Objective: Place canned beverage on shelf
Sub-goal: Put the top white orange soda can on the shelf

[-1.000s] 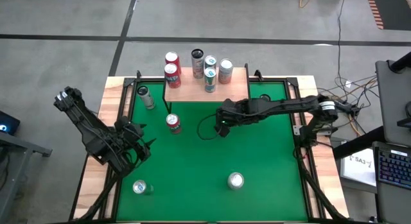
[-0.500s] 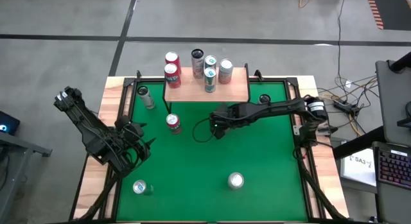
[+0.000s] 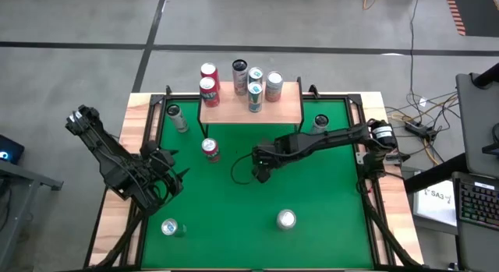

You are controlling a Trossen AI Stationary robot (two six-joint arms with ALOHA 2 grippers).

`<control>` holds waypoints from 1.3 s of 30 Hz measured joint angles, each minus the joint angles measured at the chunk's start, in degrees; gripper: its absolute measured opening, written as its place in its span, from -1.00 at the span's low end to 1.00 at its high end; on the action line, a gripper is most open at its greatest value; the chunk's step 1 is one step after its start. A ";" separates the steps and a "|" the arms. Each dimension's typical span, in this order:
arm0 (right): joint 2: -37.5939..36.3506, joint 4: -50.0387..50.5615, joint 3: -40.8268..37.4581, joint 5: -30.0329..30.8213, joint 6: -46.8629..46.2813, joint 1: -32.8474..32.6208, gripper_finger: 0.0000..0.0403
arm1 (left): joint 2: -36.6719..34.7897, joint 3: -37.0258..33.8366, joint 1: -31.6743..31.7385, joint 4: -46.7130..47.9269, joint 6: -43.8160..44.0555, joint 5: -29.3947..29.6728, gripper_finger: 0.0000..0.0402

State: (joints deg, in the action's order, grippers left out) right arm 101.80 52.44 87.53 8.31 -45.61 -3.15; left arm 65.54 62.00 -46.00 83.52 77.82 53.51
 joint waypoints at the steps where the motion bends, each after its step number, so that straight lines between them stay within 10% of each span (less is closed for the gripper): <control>1: -0.02 -0.64 0.00 -0.94 0.25 -0.52 0.58 | 0.00 0.00 0.00 -0.09 0.01 0.01 0.60; 21: -8.87 -0.13 -2.75 3.54 24.89 -2.46 0.58 | 6.72 -1.40 -0.06 -29.31 -17.31 9.31 0.60; 39: -15.21 -25.81 -25.03 3.77 29.01 -1.69 0.58 | 12.64 -1.31 0.09 -34.92 -27.33 2.81 0.60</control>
State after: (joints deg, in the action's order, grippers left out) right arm 86.58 26.63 62.50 12.08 -16.60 -4.84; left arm 78.18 60.69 -45.91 48.60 50.49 56.31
